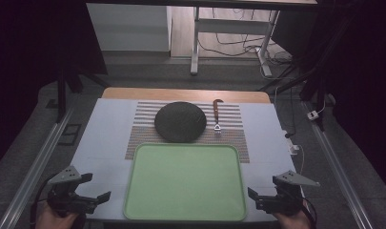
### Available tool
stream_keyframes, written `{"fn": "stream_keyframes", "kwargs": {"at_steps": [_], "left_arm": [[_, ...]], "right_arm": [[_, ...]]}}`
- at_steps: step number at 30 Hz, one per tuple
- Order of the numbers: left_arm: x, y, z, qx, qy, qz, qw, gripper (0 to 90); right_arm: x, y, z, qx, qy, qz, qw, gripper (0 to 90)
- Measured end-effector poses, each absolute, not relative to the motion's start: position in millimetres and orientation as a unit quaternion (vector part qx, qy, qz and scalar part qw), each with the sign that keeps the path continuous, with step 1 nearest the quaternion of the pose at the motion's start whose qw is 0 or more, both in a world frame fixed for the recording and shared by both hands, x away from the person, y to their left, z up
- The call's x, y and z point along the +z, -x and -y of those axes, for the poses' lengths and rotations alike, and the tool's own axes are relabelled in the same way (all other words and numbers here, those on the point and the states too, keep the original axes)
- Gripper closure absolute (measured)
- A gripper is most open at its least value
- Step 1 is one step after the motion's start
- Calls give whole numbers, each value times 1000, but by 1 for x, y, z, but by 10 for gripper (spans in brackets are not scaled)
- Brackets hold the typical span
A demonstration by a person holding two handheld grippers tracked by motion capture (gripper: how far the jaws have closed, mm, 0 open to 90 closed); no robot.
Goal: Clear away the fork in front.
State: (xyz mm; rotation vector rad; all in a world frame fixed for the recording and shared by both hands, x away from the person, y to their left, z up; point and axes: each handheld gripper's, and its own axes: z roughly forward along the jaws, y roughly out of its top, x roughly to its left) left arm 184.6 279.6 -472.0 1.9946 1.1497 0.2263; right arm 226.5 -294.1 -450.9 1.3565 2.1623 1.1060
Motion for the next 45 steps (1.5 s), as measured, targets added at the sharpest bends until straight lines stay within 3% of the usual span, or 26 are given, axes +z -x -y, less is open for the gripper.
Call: {"fn": "stream_keyframes", "kwargs": {"at_steps": [28, 45], "left_arm": [[-473, -185, -282, 77, -790, -450, 410, 0], [-473, -185, -281, 80, -792, -449, 406, 0]], "right_arm": [[-450, -230, 292, 385, -477, -774, 160, 0], [-445, -240, 283, 375, -451, -789, 184, 0]]}}
